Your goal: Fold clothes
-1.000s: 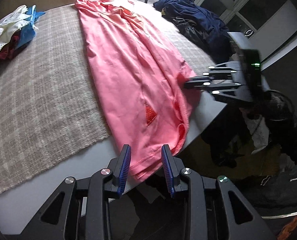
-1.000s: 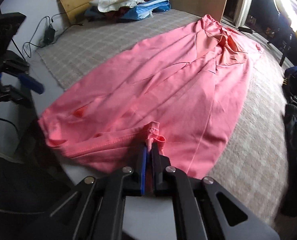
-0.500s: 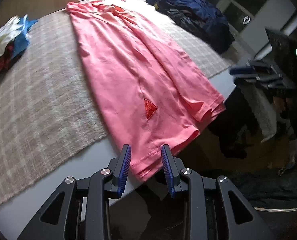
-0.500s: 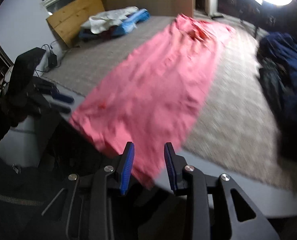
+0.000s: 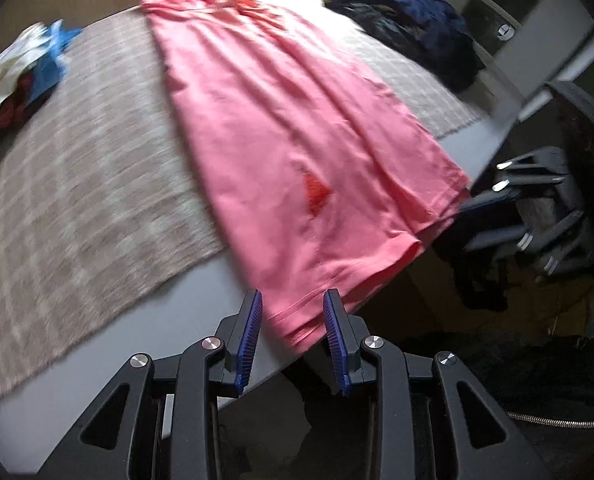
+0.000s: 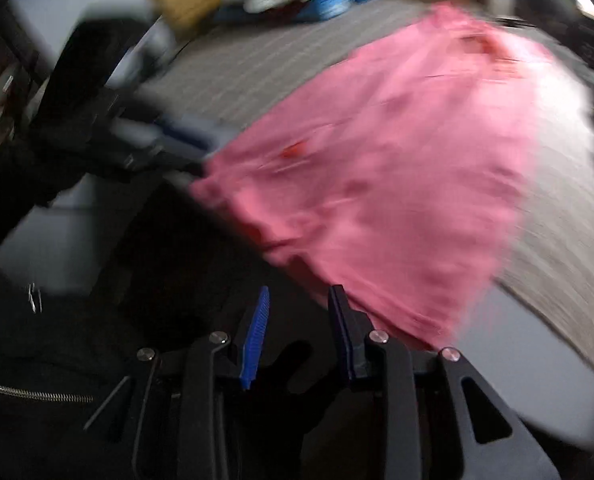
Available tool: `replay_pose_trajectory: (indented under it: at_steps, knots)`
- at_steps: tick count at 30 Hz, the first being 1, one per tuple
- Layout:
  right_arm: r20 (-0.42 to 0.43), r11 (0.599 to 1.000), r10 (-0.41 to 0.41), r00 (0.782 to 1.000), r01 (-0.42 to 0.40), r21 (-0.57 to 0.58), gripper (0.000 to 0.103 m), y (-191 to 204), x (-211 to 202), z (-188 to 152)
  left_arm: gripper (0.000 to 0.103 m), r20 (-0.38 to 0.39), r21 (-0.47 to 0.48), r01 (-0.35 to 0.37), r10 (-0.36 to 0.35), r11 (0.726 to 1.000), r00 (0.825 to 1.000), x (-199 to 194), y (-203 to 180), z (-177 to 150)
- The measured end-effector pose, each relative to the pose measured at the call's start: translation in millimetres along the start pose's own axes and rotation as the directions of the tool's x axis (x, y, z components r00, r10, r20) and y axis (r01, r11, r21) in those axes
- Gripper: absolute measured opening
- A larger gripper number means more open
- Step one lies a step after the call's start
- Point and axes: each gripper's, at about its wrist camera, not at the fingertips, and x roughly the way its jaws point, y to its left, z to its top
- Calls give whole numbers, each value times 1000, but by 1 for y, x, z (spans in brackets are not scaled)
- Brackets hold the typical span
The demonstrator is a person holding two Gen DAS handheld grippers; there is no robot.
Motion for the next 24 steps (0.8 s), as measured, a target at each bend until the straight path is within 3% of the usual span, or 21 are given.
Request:
replay_pose_trajectory:
  at_steps: [2, 5, 15, 19, 21, 24]
  knots:
    - [52, 981, -90, 995, 79, 176, 34, -34, -15, -4, 31, 1, -38, -21, 21, 999, 1000, 1, 4, -3]
    - [19, 937, -191, 981, 177, 301, 35, -60, -12, -9, 31, -6, -64, -36, 36, 997, 999, 7, 2, -3]
    - [-11, 929, -177, 984, 170, 330, 40, -49, 13, -13, 38, -20, -40, -74, 73, 996, 997, 23, -20, 2]
    - [53, 920, -139, 989, 109, 377, 41, -50, -12, -12, 38, -11, -42, -70, 70, 997, 997, 18, -22, 2]
    - [80, 918, -130, 988, 90, 387, 49, -49, -16, -8, 38, -2, -51, -69, 69, 996, 998, 15, -21, 3]
    - [23, 924, -172, 985, 153, 350, 48, -44, 0, -3, 38, -7, -39, -79, 79, 996, 997, 17, -24, 3]
